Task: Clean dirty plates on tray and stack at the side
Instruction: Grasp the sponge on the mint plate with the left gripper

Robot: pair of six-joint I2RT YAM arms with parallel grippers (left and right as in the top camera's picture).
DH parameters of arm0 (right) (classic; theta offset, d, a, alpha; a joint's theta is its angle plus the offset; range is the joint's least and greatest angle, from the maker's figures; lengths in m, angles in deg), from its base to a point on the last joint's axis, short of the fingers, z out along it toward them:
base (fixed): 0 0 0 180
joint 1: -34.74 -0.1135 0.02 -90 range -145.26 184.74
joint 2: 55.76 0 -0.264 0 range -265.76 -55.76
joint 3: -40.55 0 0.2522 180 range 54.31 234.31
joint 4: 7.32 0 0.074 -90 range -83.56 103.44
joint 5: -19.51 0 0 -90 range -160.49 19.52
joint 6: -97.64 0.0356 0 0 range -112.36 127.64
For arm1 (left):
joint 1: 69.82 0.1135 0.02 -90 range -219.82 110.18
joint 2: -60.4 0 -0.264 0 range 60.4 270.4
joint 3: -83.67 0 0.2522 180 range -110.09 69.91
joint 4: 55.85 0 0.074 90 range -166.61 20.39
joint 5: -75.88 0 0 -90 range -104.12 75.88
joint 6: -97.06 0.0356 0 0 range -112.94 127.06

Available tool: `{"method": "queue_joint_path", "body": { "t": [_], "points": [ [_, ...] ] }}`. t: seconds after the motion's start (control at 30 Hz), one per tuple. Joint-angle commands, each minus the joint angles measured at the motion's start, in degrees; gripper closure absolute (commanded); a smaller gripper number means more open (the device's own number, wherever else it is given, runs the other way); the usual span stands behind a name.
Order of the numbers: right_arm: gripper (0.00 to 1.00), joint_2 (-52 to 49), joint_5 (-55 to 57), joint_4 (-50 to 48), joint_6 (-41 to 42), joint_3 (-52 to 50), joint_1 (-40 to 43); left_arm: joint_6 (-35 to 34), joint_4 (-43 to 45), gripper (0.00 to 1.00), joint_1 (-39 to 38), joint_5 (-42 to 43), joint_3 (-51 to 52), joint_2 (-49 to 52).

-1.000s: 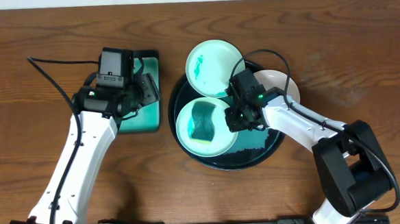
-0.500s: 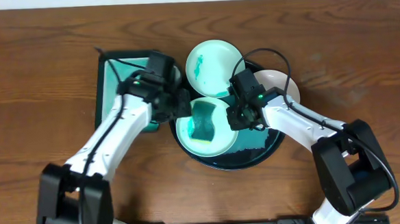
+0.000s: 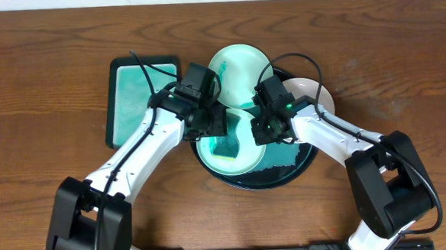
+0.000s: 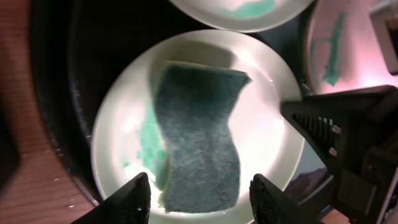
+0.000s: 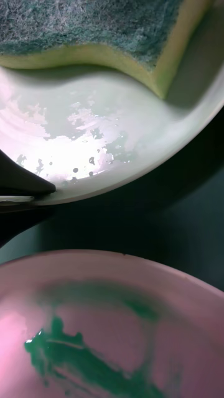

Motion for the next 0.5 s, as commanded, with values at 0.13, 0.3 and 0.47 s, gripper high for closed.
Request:
{"method": "queue_joint_path", "body": {
  "t": [0.13,0.3,0.47],
  "points": [
    [0.99,-2.0,1.9,0.2,0.1,-0.3,0.2,0.6,0.5,0.48,-3.3,-5.6,0.2,6.2],
    [0.99,-2.0,1.9,0.4,0.1,-0.3,0.2,-0.2,1.8,0.47,-4.6,-5.5,0.2,10.0],
    [0.98,-2.0,1.9,0.4,0.1,-0.3,0.2,-0.4,3.6,0.48,-5.8,-5.5,0.2,11.1]
  ]
}}
